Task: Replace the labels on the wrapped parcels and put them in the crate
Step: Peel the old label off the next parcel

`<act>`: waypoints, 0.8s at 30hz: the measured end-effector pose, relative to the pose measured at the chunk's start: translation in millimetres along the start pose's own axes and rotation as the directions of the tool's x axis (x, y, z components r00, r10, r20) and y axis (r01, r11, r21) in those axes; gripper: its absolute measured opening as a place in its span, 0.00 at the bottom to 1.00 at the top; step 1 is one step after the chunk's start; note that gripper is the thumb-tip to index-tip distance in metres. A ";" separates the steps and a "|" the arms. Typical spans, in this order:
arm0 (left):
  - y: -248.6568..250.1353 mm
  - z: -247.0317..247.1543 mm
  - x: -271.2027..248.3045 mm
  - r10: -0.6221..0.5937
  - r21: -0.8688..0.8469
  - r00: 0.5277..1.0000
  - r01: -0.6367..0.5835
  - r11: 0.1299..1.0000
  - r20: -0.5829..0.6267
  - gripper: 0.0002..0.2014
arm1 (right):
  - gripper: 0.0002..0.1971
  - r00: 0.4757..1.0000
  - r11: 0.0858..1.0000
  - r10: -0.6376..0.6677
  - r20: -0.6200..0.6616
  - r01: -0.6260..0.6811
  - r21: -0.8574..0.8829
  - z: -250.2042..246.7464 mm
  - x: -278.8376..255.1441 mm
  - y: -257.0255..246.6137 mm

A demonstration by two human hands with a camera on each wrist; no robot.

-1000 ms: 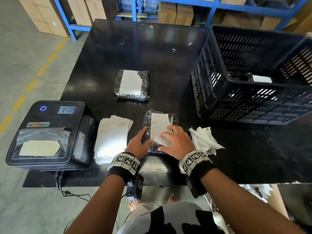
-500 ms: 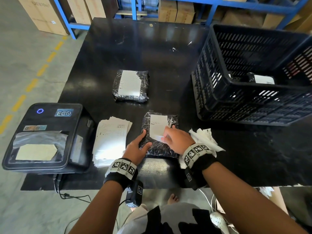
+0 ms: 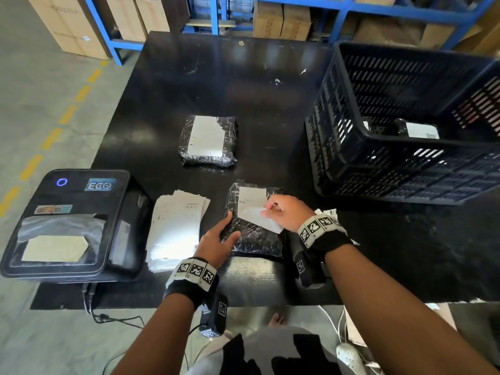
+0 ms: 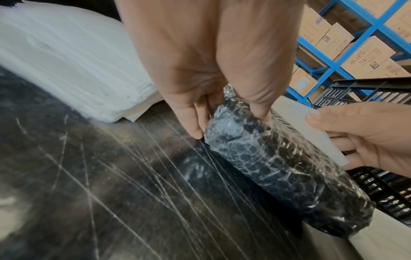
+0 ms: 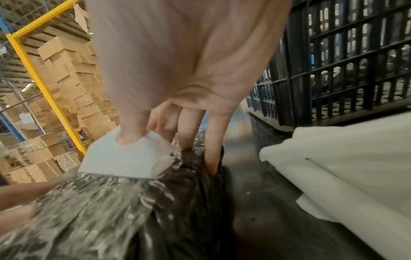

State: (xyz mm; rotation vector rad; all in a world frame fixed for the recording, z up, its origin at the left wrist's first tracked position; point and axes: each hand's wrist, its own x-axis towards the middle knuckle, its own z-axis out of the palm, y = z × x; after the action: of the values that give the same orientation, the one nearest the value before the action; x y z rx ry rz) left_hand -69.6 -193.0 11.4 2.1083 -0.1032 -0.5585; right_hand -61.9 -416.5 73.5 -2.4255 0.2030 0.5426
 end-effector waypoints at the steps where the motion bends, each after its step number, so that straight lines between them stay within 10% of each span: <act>1: -0.8 0.3 -0.2 -0.001 -0.010 1.000 0.001 1.000 -0.001 0.30 | 0.15 1.000 0.998 0.010 -0.027 -0.008 0.069 1.2 -2.9 2.5; 9: 2.8 0.5 -3.1 -0.003 0.002 1.000 0.003 1.000 -0.005 0.30 | 0.34 0.996 0.977 -0.065 -0.061 0.076 0.198 11.7 -28.0 11.3; 17: 11.2 -0.8 -4.3 -0.029 -0.005 0.999 0.028 1.000 -0.020 0.30 | 0.14 0.960 0.989 -0.039 -0.276 0.077 0.129 28.1 -42.2 25.6; 24: 22.9 7.7 1.9 -0.026 0.031 1.000 0.026 0.999 -0.013 0.36 | 0.19 0.961 0.990 -0.136 -0.241 0.120 -0.079 40.5 -35.7 30.8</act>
State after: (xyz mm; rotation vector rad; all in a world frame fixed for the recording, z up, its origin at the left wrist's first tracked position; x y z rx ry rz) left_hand -68.0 -212.6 25.6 2.1461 -0.0775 -0.5622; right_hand -115.9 -415.2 42.9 -2.5437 0.1321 0.1912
